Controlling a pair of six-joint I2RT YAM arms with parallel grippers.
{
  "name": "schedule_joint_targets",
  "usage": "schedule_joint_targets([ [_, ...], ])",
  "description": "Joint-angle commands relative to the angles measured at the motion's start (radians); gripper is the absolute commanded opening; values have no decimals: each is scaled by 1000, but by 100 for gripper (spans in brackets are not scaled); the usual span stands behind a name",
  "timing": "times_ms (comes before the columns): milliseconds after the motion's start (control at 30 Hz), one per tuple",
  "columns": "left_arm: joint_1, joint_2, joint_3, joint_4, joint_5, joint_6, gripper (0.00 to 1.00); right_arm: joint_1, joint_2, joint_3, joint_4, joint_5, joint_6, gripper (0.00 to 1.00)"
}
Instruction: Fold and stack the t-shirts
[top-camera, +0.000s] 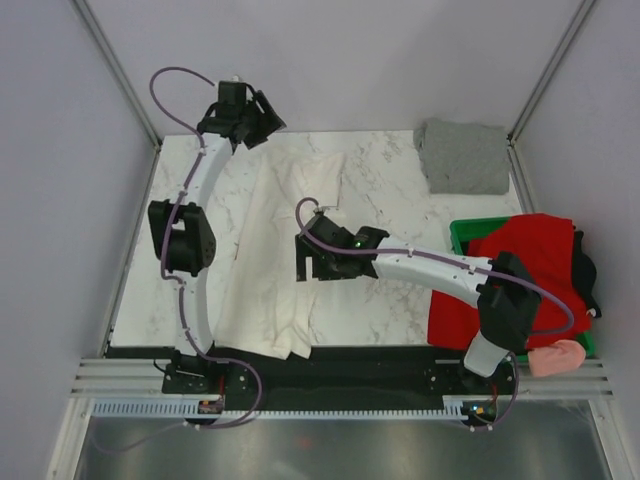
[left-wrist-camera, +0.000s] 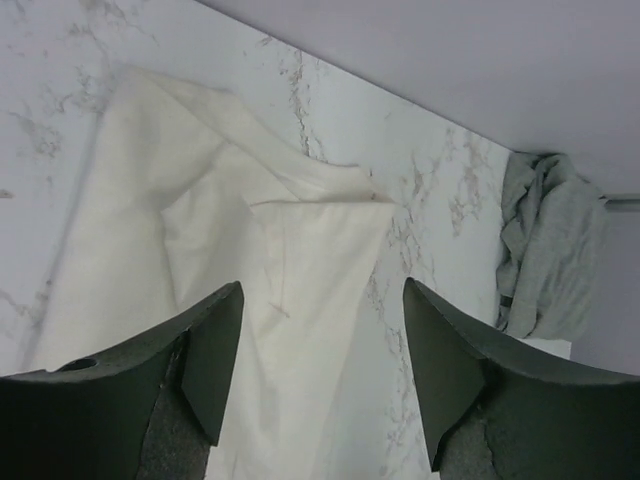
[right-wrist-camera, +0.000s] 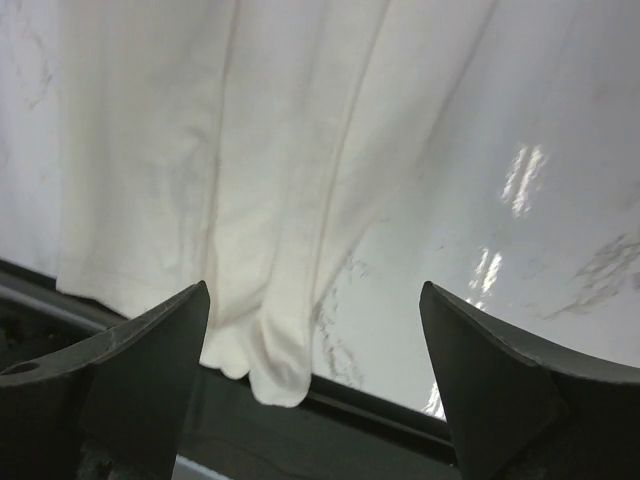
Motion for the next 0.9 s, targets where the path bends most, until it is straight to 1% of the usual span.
schedule_joint_targets([
  [0,87,-216,-95,-18,20,60,73,-85,47,123,-39,28,-140,94],
  [33,101,-295,-155,-19,26,60,73,-108,90,146,-28,6,-161,93],
  [100,138,-387,-229,-19,34,59,73,-179,136,192,6,-45,-180,92],
  [133,149,-429,-269,-19,34,62,73,-202,183,229,26,-104,-192,91],
  [167,164,-525,-363,-19,29,62,73,-246,213,243,52,-130,-197,89],
  [200,167,-568,-417,-16,28,59,73,-262,245,299,67,-143,-203,87],
  [233,167,-614,-520,-15,26,68,72,-274,321,333,64,-164,-208,87],
  [267,167,-689,-575,-16,25,74,72,-297,357,367,53,-161,-208,86],
  [300,167,-734,-633,-12,23,71,72,-306,386,414,28,-149,-208,83],
  [333,169,-773,-689,-7,26,73,71,-317,426,424,26,-146,-208,80],
  [367,169,-808,-799,-5,26,74,70,-340,437,427,32,-141,-209,77],
  [400,169,-889,-857,11,31,65,70,-354,449,429,38,-143,-208,75],
  [433,167,-924,-914,25,43,63,70,-369,464,427,46,-148,-209,74],
  [467,167,-966,-1020,33,52,63,70,-395,471,426,58,-163,-214,74],
  [500,167,-1030,-1068,41,60,53,70,-408,477,429,62,-170,-218,73],
  [533,167,-1064,-1150,50,66,51,69,-418,494,432,69,-184,-224,73],
  [633,167,-1170,-1272,53,66,39,68,-451,540,452,76,-197,-238,73],
  [667,167,-1190,-1295,54,69,30,68,-457,553,459,82,-224,-250,73],
  [767,164,-1251,-1366,64,86,14,68,-461,615,494,86,-240,-261,72],
  [867,163,-1270,-1406,67,91,14,66,-463,679,521,108,-267,-258,64],
])
